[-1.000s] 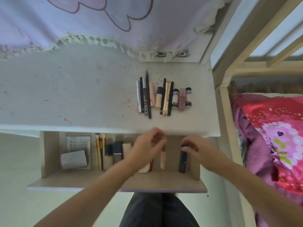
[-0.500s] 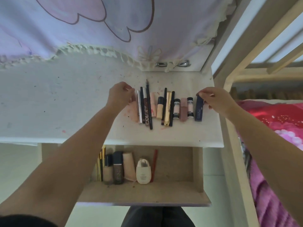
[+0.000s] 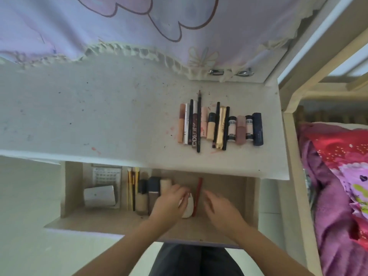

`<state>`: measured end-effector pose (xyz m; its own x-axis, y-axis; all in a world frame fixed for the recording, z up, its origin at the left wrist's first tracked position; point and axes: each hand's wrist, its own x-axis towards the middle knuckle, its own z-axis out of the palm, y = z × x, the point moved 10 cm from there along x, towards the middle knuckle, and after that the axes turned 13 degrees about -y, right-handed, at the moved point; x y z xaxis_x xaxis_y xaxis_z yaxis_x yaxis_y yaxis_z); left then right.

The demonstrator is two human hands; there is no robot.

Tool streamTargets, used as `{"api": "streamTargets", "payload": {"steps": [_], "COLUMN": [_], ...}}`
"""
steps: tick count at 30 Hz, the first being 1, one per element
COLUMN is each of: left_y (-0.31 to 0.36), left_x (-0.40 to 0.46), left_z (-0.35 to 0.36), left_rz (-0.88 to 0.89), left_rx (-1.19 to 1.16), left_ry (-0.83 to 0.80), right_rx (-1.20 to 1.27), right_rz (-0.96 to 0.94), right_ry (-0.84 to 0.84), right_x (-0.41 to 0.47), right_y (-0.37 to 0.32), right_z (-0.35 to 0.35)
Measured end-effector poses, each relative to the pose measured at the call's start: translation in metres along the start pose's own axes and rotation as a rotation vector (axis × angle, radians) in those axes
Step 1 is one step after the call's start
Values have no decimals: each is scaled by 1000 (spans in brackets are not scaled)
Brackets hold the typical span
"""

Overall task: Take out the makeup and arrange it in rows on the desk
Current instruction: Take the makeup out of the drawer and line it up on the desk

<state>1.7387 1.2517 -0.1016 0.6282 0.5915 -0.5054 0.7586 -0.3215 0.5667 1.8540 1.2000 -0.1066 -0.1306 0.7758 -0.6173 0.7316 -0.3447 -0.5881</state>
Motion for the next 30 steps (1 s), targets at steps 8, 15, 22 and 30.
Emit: {"api": "streamTargets", "payload": {"steps": [8,15,22,30], "left_y": [-39,-35,-13,4], "left_x": [30,23,-34,-42], "left_z": [57,48,-16,-219], "left_rz": [-232,-186,-56,69], "left_rx": [314,33,-235,-465], "left_ry": [-132,-13,109,432], "right_rx": [-192,-25,-104,82], "right_rz": [170,68,-213,-285], "right_ry": [-10,130,328,525], "right_x": [67,50,-21,-7], "right_y": [31,23,-35,-125], "right_z": [22,9,-30,-178]}}
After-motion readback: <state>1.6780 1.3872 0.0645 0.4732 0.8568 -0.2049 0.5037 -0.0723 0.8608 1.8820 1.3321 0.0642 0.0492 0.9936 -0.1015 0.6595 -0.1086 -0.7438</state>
